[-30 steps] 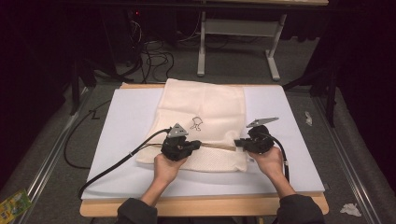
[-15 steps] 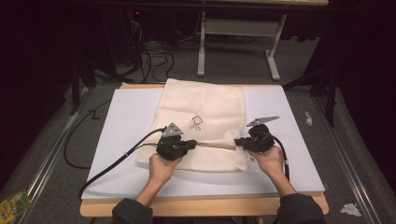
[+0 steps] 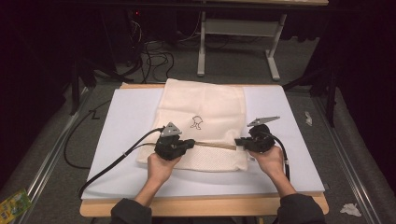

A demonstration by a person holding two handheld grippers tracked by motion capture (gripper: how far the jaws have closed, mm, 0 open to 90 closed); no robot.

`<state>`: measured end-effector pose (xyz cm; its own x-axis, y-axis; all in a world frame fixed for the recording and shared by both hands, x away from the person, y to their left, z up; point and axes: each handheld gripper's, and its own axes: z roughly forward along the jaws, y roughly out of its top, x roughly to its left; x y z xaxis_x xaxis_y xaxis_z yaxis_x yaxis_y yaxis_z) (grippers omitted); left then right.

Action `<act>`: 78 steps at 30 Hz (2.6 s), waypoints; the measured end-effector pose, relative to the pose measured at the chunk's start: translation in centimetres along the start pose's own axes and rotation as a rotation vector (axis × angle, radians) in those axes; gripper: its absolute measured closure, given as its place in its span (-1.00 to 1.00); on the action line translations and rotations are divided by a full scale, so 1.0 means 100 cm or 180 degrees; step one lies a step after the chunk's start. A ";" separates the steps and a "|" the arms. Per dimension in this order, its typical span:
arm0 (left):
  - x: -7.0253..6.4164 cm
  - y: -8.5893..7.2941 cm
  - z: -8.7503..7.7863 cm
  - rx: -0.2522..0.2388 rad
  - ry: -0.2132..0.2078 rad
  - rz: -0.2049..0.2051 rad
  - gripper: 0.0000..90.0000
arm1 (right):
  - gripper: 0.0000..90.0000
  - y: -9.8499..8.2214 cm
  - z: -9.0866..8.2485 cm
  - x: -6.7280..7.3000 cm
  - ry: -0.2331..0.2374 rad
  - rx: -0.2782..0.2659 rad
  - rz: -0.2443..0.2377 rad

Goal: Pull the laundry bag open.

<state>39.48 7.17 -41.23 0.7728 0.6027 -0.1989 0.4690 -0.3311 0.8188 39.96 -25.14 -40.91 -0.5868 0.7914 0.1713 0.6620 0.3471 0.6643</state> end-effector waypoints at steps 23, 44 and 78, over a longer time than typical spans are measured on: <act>0.008 -0.002 -0.014 -0.0071 0.0048 -0.0077 0.94 | 0.97 -0.002 -0.002 -0.005 -0.0022 0.0005 0.0019; 0.014 -0.003 -0.027 -0.0134 0.0151 -0.0055 0.94 | 0.97 -0.002 -0.003 -0.008 -0.0058 0.0002 0.0052; 0.023 -0.006 -0.045 -0.0182 0.0284 -0.0078 0.94 | 0.97 -0.002 -0.005 -0.010 -0.0071 -0.0014 0.0072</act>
<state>39.05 12.00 -39.81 0.7190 0.6732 -0.1725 0.4601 -0.2751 0.8442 40.19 -26.27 -40.83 -0.5611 0.8101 0.1700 0.6729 0.3268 0.6636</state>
